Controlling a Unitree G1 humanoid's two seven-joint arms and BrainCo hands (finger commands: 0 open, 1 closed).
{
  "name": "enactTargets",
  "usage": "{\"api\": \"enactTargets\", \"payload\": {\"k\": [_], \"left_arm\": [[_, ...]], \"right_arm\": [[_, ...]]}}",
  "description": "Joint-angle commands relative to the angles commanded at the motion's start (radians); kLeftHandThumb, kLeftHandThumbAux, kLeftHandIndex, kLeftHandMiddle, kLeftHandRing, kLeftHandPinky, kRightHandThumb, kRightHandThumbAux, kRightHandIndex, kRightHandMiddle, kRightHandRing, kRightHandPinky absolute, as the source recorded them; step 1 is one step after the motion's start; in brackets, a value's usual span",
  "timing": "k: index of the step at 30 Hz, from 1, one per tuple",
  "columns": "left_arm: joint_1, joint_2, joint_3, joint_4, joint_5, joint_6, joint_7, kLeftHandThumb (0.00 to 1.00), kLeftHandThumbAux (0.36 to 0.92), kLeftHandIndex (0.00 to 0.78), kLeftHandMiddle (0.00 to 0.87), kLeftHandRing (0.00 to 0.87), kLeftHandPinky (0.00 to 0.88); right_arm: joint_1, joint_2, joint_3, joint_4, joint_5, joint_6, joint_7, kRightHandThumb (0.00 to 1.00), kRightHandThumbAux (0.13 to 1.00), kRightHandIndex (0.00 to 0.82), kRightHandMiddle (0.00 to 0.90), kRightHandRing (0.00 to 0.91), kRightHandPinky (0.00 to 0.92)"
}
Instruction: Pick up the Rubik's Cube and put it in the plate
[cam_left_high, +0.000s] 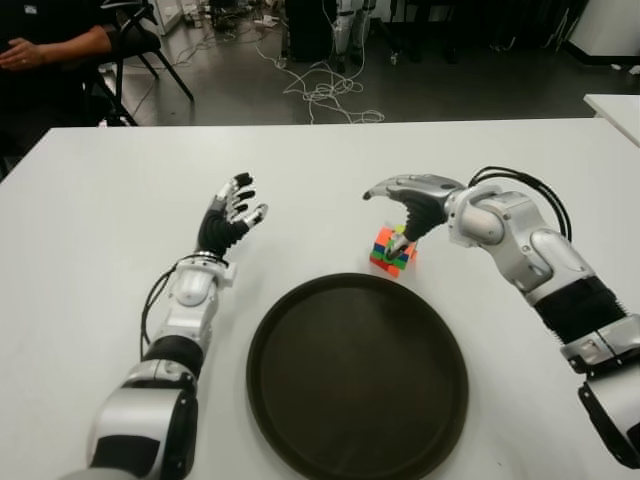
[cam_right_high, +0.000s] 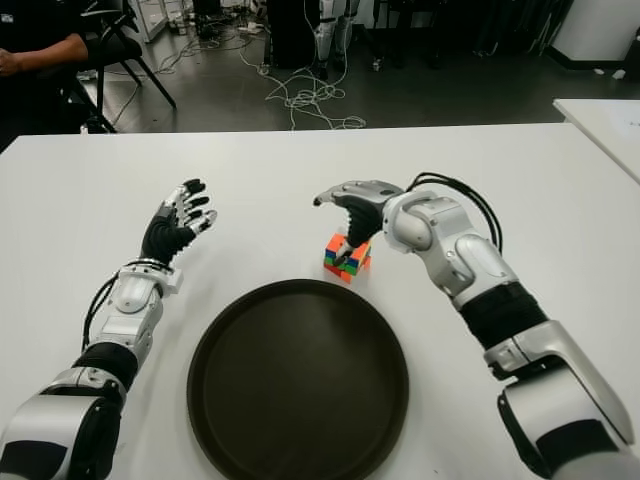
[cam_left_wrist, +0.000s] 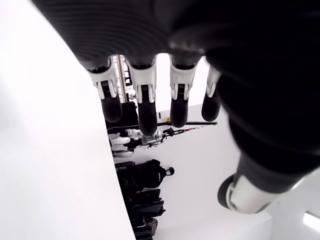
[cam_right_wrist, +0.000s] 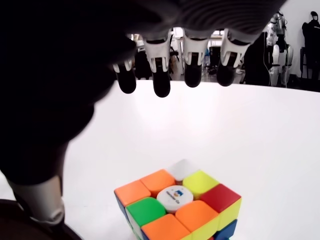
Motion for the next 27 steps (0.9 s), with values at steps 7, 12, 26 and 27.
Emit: {"api": "enactTargets", "payload": {"k": [7, 12, 26, 27], "left_arm": [[-0.001, 0.003, -0.002, 0.003, 0.002, -0.004, -0.004, 0.000, 0.702, 0.137, 0.144, 0.122, 0.111], [-0.002, 0.004, -0.003, 0.004, 0.000, -0.006, -0.012, 0.000, 0.711, 0.134, 0.144, 0.119, 0.105], [-0.001, 0.006, -0.006, 0.004, 0.004, -0.004, -0.007, 0.000, 0.729, 0.114, 0.131, 0.114, 0.104], [-0.001, 0.006, -0.006, 0.004, 0.004, -0.004, -0.007, 0.000, 0.729, 0.114, 0.131, 0.113, 0.103]], "right_arm": [[-0.003, 0.001, 0.007, 0.008, 0.000, -0.002, -0.001, 0.000, 0.707, 0.000, 0.000, 0.000, 0.008], [-0.005, 0.006, 0.012, 0.017, -0.001, 0.003, 0.001, 0.000, 0.698, 0.000, 0.000, 0.000, 0.006], [-0.014, 0.015, 0.031, 0.029, -0.012, 0.025, 0.014, 0.000, 0.712, 0.000, 0.000, 0.000, 0.016], [-0.014, 0.015, 0.031, 0.029, -0.011, 0.024, 0.014, 0.000, 0.711, 0.000, 0.000, 0.000, 0.016]]}}
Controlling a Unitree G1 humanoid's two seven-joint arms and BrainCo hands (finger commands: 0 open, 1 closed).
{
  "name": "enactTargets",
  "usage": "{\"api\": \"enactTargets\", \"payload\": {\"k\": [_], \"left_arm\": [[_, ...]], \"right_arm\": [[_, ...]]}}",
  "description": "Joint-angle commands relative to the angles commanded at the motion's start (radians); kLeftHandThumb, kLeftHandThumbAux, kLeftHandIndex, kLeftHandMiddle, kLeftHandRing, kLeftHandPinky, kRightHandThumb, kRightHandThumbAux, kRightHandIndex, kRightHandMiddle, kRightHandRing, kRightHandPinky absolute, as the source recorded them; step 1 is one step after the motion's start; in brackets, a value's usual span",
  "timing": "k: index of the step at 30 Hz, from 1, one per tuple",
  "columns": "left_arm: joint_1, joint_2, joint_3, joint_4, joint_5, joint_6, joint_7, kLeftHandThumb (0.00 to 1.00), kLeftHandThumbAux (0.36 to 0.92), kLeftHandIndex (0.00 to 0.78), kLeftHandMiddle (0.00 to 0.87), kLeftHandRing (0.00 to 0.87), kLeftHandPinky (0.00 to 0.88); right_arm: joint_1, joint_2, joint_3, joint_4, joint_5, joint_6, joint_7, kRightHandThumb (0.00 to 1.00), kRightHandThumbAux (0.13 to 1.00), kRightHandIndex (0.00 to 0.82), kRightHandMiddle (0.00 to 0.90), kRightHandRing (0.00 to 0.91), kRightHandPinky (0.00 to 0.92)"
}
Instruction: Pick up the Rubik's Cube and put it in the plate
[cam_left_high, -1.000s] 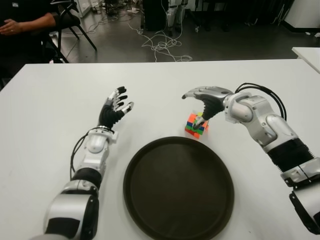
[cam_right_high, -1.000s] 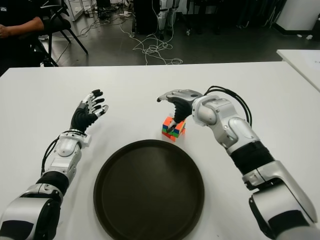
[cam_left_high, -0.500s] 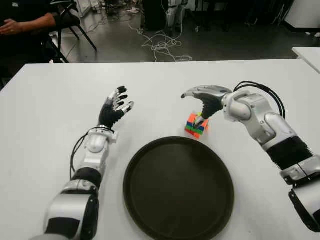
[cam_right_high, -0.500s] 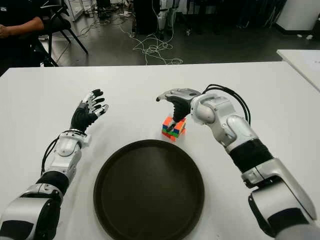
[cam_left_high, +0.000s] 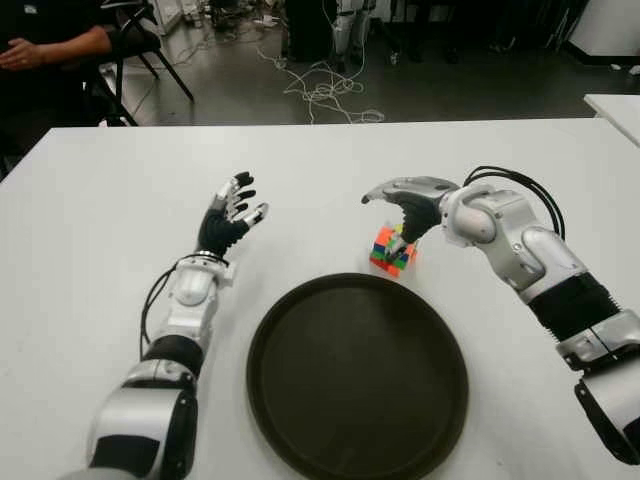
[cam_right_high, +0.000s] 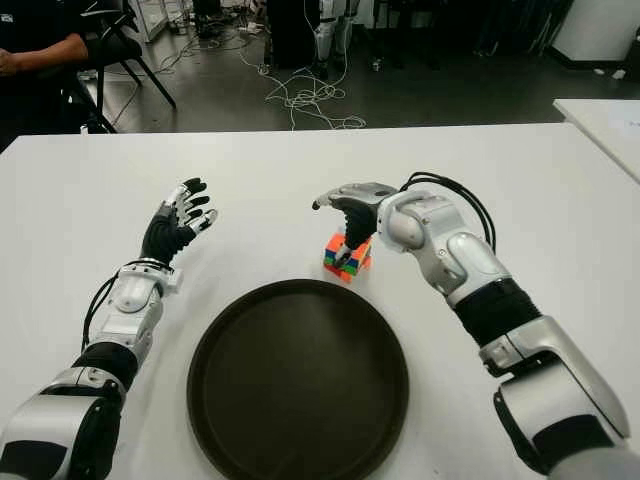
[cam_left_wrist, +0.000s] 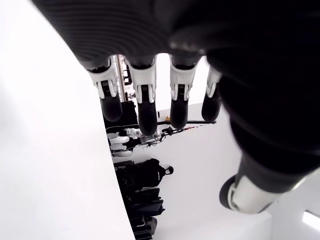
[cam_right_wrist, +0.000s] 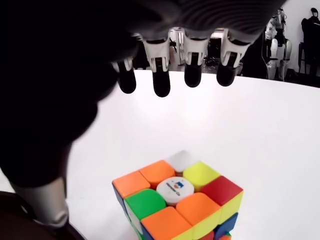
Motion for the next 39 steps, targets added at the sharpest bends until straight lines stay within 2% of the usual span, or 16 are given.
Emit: {"api": "enactTargets", "payload": {"k": [7, 19, 30, 39], "left_arm": [[0.001, 0.000, 0.000, -0.002, -0.001, 0.000, 0.000, 0.000, 0.728, 0.124, 0.136, 0.117, 0.108], [0.001, -0.001, 0.002, -0.003, -0.004, 0.005, 0.001, 0.000, 0.680, 0.133, 0.143, 0.118, 0.097], [0.004, 0.003, -0.003, -0.008, 0.001, 0.002, -0.001, 0.000, 0.697, 0.139, 0.137, 0.116, 0.100], [0.005, 0.004, -0.001, -0.007, -0.002, 0.004, -0.005, 0.000, 0.714, 0.135, 0.139, 0.120, 0.111]], "right_arm": [[-0.009, 0.004, 0.005, 0.015, 0.001, 0.005, 0.015, 0.000, 0.700, 0.000, 0.000, 0.000, 0.007], [-0.023, 0.015, 0.015, 0.063, -0.003, 0.004, 0.006, 0.000, 0.678, 0.000, 0.010, 0.009, 0.019], [-0.044, 0.043, 0.023, 0.160, -0.006, 0.009, -0.020, 0.000, 0.675, 0.000, 0.013, 0.017, 0.028], [-0.064, 0.056, 0.033, 0.248, -0.005, -0.026, -0.064, 0.000, 0.676, 0.000, 0.034, 0.040, 0.041]]}}
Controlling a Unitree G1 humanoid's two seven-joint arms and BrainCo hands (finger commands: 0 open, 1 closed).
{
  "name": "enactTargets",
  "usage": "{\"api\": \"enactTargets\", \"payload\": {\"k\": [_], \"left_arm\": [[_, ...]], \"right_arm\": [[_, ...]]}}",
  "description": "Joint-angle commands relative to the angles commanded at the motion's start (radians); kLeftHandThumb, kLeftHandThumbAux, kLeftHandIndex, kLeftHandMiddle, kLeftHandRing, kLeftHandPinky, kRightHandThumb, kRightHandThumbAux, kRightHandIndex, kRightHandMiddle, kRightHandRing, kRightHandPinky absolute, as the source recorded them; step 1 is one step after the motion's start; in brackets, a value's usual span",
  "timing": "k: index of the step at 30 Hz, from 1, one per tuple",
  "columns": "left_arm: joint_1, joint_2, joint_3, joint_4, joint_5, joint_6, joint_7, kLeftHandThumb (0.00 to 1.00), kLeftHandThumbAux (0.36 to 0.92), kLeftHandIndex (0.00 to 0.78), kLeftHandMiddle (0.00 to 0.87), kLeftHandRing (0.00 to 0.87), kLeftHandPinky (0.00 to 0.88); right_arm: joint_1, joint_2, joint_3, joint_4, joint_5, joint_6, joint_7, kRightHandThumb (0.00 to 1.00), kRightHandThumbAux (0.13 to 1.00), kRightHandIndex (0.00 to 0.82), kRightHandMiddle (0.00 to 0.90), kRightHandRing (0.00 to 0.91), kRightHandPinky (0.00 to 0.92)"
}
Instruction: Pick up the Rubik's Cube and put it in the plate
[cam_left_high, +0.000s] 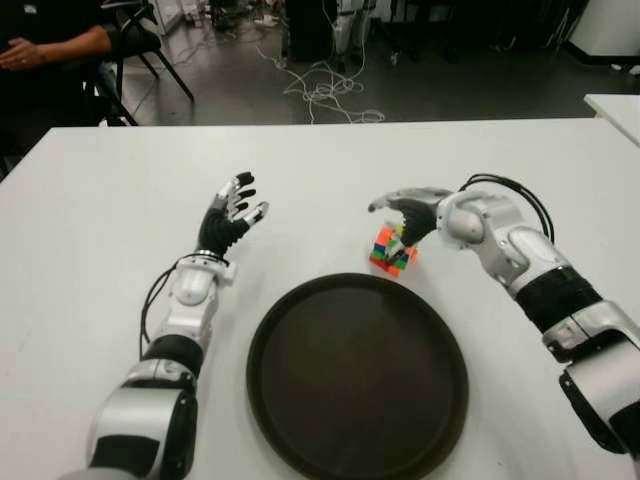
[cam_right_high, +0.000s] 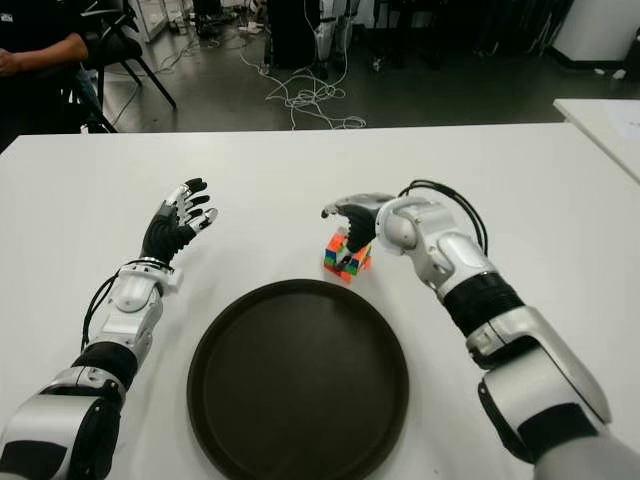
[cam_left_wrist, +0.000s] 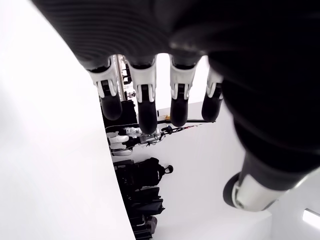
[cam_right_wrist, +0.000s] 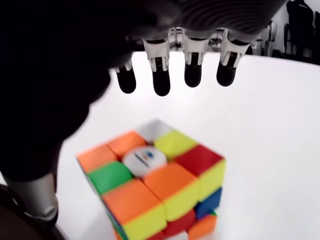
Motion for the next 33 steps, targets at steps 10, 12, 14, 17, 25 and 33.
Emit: {"api": "enactTargets", "payload": {"k": [10, 12, 14, 17, 25, 33], "left_arm": [[0.004, -0.003, 0.003, -0.006, -0.005, -0.001, -0.003, 0.000, 0.718, 0.130, 0.133, 0.115, 0.112], [0.004, -0.002, 0.002, -0.008, -0.004, 0.000, -0.003, 0.000, 0.724, 0.129, 0.132, 0.114, 0.112], [0.005, -0.002, 0.001, -0.009, -0.003, 0.001, -0.002, 0.000, 0.732, 0.128, 0.131, 0.114, 0.112], [0.005, -0.002, 0.000, -0.011, -0.001, 0.002, 0.001, 0.000, 0.743, 0.128, 0.131, 0.115, 0.115], [0.005, -0.004, 0.003, -0.012, -0.004, -0.001, 0.003, 0.000, 0.738, 0.137, 0.140, 0.119, 0.110], [0.007, -0.005, 0.006, -0.017, -0.012, -0.002, -0.010, 0.000, 0.719, 0.118, 0.131, 0.104, 0.083]], "right_arm": [[-0.016, 0.007, 0.010, 0.051, 0.003, -0.008, -0.016, 0.000, 0.690, 0.004, 0.041, 0.049, 0.045], [-0.018, 0.008, 0.010, 0.059, 0.004, -0.013, -0.020, 0.000, 0.695, 0.004, 0.041, 0.049, 0.046], [-0.019, 0.009, 0.011, 0.065, 0.004, -0.017, -0.024, 0.000, 0.698, 0.004, 0.039, 0.048, 0.045], [-0.022, 0.011, 0.014, 0.073, 0.003, -0.021, -0.021, 0.000, 0.701, 0.002, 0.035, 0.045, 0.041], [-0.030, 0.028, 0.024, 0.117, 0.002, -0.034, -0.024, 0.000, 0.712, 0.000, 0.028, 0.036, 0.032], [-0.036, 0.037, 0.033, 0.147, 0.002, -0.056, -0.032, 0.000, 0.706, 0.002, 0.035, 0.039, 0.030]]}}
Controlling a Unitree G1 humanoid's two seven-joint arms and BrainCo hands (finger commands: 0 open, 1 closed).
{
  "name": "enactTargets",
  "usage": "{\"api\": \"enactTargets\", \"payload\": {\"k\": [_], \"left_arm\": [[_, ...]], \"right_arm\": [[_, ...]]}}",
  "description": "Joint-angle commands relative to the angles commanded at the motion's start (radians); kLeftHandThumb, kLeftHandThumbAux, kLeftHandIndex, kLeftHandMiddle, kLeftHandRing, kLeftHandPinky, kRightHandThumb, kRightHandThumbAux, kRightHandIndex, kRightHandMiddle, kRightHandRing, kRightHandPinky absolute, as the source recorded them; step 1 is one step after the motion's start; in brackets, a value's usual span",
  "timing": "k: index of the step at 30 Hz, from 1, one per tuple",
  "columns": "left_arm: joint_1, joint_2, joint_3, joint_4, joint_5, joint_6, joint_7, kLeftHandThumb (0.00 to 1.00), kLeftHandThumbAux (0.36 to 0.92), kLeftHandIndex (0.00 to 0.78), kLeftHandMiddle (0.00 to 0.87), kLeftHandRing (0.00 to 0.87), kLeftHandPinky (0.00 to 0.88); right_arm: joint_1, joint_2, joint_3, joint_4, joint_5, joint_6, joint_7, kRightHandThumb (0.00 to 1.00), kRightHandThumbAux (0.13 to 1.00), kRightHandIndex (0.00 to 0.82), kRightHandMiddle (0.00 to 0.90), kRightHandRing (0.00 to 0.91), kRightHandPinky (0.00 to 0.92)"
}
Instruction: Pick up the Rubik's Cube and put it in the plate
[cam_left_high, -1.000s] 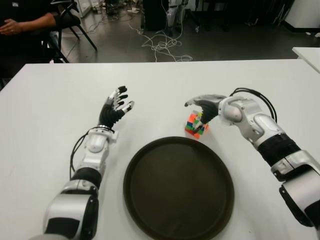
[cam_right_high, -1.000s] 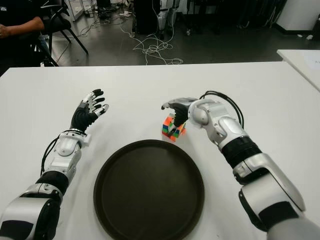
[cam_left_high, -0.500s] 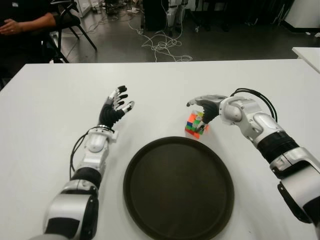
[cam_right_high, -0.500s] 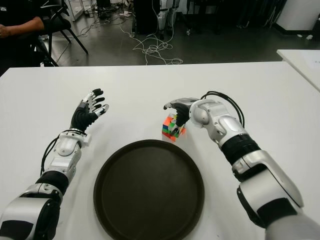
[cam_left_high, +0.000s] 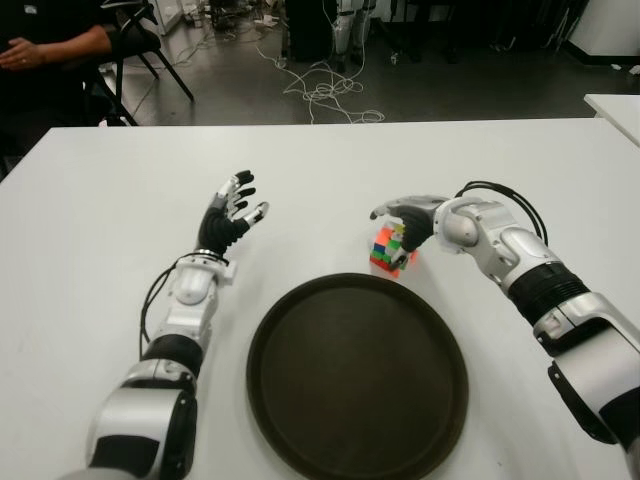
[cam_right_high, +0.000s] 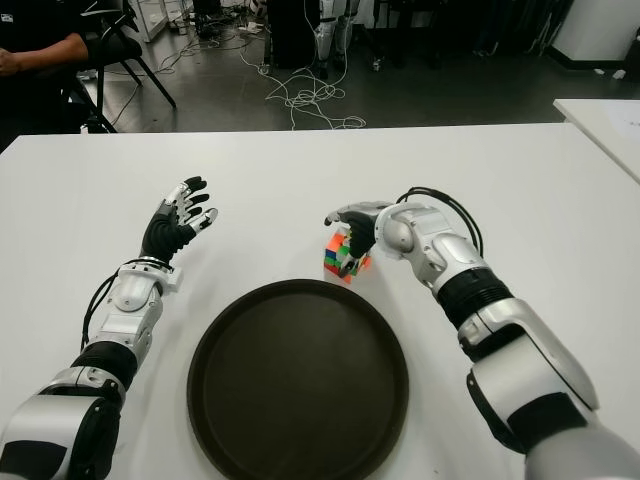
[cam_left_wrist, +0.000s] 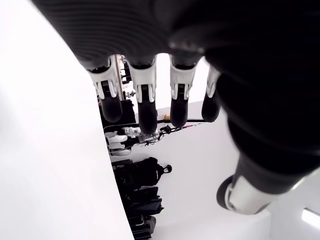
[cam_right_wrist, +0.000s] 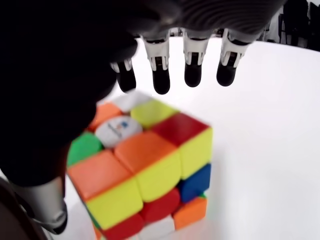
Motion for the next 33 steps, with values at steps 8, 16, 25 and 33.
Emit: {"api": "enactTargets", "payload": {"k": [8, 16, 25, 33], "left_arm": [[0.002, -0.002, 0.003, -0.002, 0.001, -0.005, 0.009, 0.000, 0.734, 0.127, 0.147, 0.120, 0.103], [0.003, -0.002, 0.002, 0.000, 0.004, -0.007, 0.011, 0.000, 0.741, 0.131, 0.148, 0.121, 0.101], [0.003, -0.004, 0.004, 0.001, 0.002, -0.016, 0.014, 0.000, 0.716, 0.138, 0.157, 0.130, 0.108], [0.004, -0.003, 0.002, -0.001, 0.004, -0.020, 0.011, 0.000, 0.731, 0.134, 0.144, 0.119, 0.101]], "right_arm": [[0.000, 0.008, 0.010, 0.012, -0.001, 0.005, -0.002, 0.000, 0.701, 0.010, 0.048, 0.052, 0.044], [0.000, 0.013, 0.025, 0.029, -0.013, 0.005, -0.018, 0.000, 0.680, 0.022, 0.062, 0.067, 0.057], [-0.003, 0.018, 0.037, 0.043, -0.026, 0.012, -0.034, 0.000, 0.676, 0.015, 0.060, 0.063, 0.050], [-0.003, 0.013, 0.051, 0.032, -0.031, 0.011, -0.029, 0.000, 0.686, 0.021, 0.057, 0.061, 0.050]]}}
